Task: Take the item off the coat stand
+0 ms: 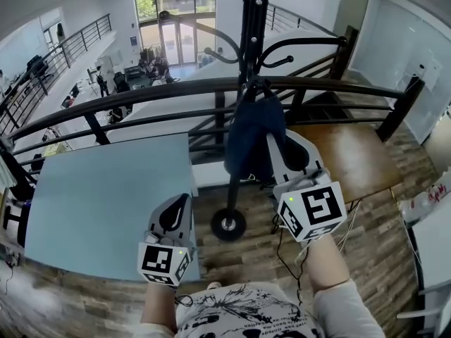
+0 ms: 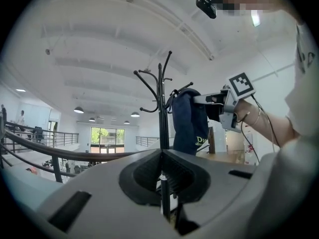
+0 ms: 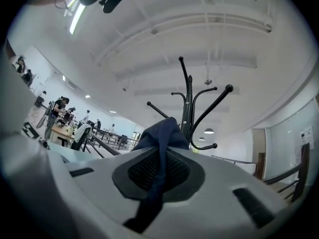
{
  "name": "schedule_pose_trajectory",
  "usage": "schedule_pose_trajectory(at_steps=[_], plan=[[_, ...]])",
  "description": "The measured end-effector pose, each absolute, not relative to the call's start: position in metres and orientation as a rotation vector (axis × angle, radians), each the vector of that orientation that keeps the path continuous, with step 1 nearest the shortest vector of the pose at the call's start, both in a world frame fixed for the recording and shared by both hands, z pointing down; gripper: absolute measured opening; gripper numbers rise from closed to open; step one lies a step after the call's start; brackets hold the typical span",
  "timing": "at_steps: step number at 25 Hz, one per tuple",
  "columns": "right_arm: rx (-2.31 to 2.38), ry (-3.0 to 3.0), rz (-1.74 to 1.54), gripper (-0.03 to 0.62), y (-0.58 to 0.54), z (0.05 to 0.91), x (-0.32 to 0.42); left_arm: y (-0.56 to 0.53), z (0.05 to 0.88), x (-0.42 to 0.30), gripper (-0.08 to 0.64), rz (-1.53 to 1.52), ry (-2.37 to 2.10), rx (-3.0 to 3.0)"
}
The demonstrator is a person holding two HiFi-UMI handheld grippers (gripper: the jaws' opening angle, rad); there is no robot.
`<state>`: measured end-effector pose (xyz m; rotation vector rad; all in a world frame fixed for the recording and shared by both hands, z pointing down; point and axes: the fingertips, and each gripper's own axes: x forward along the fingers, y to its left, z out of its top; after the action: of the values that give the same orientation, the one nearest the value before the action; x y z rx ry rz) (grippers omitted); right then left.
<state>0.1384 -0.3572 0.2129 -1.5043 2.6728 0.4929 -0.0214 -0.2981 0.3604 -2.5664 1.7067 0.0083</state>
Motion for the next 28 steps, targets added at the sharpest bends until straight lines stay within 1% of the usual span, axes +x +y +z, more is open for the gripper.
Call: schedule_pose_trajectory(at_steps=[7,13,17,22,28], plan=[[-1.554,2.692,0.409,0.003,-0.345,0.259,0.158,-0.292,0.356,-0.008,0.005,0.0,1.661,-2.591],[-1.539,2.729,0.423,0.003,-0.332,0.308,0.161,-0.287,0.339,-0.006,0.005,0.01,1.664,-2.574],[-1.51,2.75,0.375,0.003,-0.32,0.335,0.164,-0.281,0.334,0.0,0.005,0.009,1.642,-2.581],[-1.478,2.723,0.326,0.003,-0.315,0.346,0.174,-0.286,0.327,0.005,0.005,0.014,1.638,-2.568],[-1.492,2.714,0.359,0.003,-0.307,0.348,0.176,-0.287,0.324,0.009,0.005,0.021,1.616,-2.583]])
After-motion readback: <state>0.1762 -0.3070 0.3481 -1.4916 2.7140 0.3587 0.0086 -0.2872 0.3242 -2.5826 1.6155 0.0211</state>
